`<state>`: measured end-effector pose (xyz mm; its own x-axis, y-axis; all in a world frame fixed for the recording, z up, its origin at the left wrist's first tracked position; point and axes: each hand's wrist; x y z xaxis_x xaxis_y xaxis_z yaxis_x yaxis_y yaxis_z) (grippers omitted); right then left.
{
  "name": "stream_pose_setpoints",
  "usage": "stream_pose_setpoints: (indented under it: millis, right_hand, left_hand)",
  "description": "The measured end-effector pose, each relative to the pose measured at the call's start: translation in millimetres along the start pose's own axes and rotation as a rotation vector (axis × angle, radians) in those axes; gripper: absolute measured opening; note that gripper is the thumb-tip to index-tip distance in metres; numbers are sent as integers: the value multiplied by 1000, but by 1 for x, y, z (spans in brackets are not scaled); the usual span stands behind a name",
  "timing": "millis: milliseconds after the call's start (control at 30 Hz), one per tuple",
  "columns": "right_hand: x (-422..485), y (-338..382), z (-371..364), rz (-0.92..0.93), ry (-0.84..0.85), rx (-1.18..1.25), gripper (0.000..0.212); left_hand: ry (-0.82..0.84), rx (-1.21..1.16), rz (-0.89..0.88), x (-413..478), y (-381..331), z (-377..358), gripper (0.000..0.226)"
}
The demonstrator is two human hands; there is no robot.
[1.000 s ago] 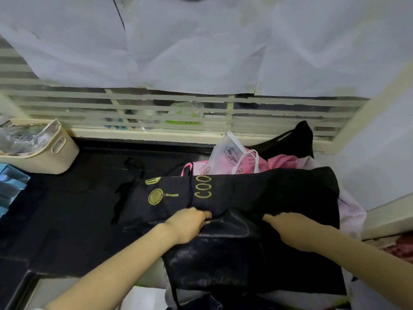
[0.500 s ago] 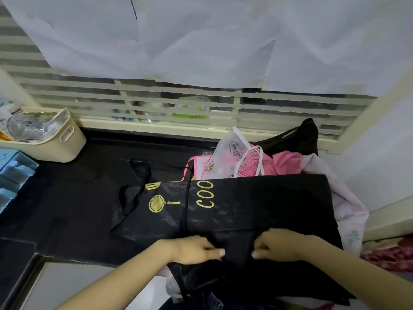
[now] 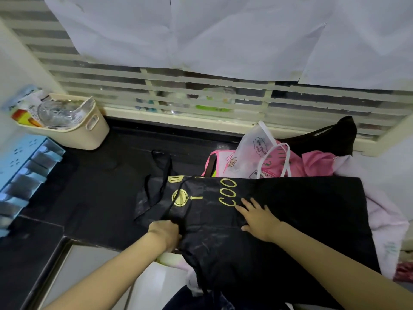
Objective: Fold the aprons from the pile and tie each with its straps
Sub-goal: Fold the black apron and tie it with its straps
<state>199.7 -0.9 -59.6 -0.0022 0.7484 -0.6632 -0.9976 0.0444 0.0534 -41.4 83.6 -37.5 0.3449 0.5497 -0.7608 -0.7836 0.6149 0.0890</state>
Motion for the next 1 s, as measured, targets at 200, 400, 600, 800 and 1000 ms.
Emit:
stream_pose_setpoints:
  millis: [200, 400, 600, 800, 1000]
  right_hand:
    - [19, 11, 27, -42, -271, 32, 44]
    - [50, 33, 59, 77, -382, 231, 61]
    - [74, 51, 74, 12, -178, 291, 68]
    - [86, 61, 80, -74, -262, 222, 43]
    - [81, 60, 84, -100, -422, 140, 31]
  left_hand:
    - [-481, -344, -28, 0, 27, 15, 29]
    - [-549, -492, 91, 43, 53, 37, 69]
    - [-307, -920, 71, 71, 73, 30, 74]
    - [-366, -744, 13, 72, 90, 26, 28]
    - [-607, -1162, 17, 58, 101, 35, 16]
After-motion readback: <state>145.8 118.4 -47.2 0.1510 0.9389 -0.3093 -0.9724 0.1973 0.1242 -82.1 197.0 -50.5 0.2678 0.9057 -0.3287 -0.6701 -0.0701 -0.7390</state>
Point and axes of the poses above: each hand's wrist, its own x-axis towards the middle knuckle, its own z-axis out of the back of the hand, y = z × x, and after that the axes turned 9 degrees about -x, right-handed
